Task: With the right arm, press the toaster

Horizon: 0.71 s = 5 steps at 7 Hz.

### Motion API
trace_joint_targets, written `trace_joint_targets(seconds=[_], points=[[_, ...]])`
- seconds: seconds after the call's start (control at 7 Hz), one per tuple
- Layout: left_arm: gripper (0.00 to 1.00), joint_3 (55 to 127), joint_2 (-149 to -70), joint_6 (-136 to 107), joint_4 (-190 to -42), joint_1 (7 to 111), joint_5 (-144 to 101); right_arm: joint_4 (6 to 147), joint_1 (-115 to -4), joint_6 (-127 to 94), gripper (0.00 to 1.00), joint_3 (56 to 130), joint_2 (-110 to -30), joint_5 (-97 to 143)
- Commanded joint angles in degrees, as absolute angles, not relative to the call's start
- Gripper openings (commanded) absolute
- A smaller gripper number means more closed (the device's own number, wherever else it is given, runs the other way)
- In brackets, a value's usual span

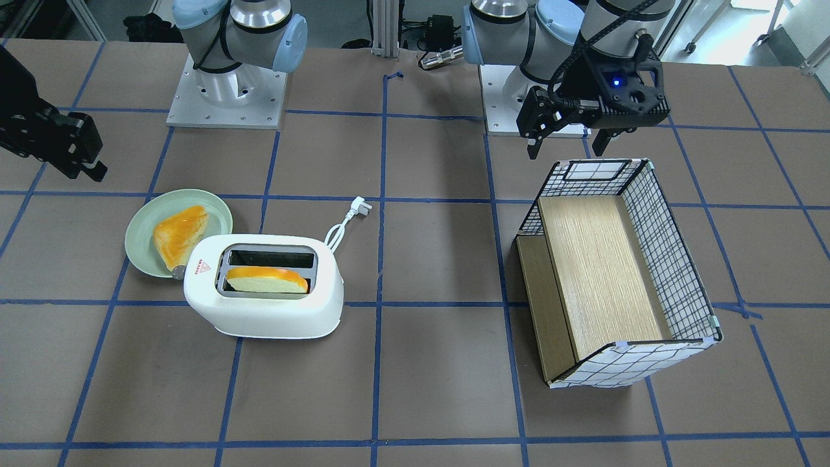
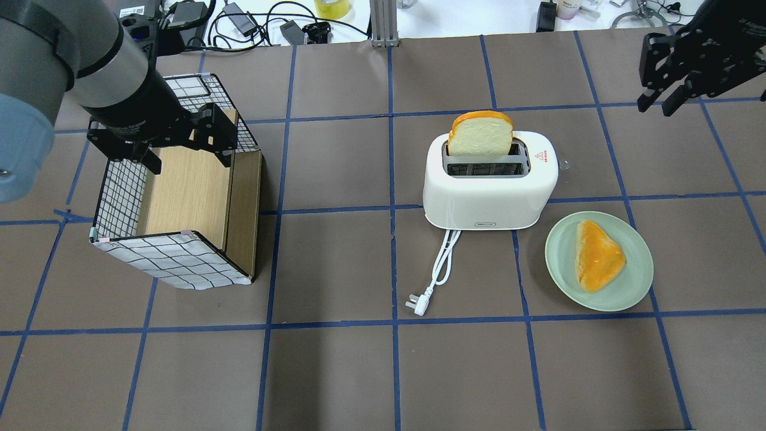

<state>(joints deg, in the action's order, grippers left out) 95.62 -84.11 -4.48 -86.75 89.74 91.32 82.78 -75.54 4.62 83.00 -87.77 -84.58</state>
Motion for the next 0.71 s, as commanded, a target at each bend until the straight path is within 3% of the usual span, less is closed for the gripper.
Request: trace_joint_targets(seconds=[0.0,0.57], points=[[1.00,95.62,-84.11,-4.48,-86.75,89.74,91.32,85.15,-80.75,-1.91,1.00,82.79,-87.45,-85.25],[1.00,95.62,-84.20,-4.48,-86.75,89.74,91.32,91.05,-89.37,-7.38,1.00,82.88,-86.14,-91.13]])
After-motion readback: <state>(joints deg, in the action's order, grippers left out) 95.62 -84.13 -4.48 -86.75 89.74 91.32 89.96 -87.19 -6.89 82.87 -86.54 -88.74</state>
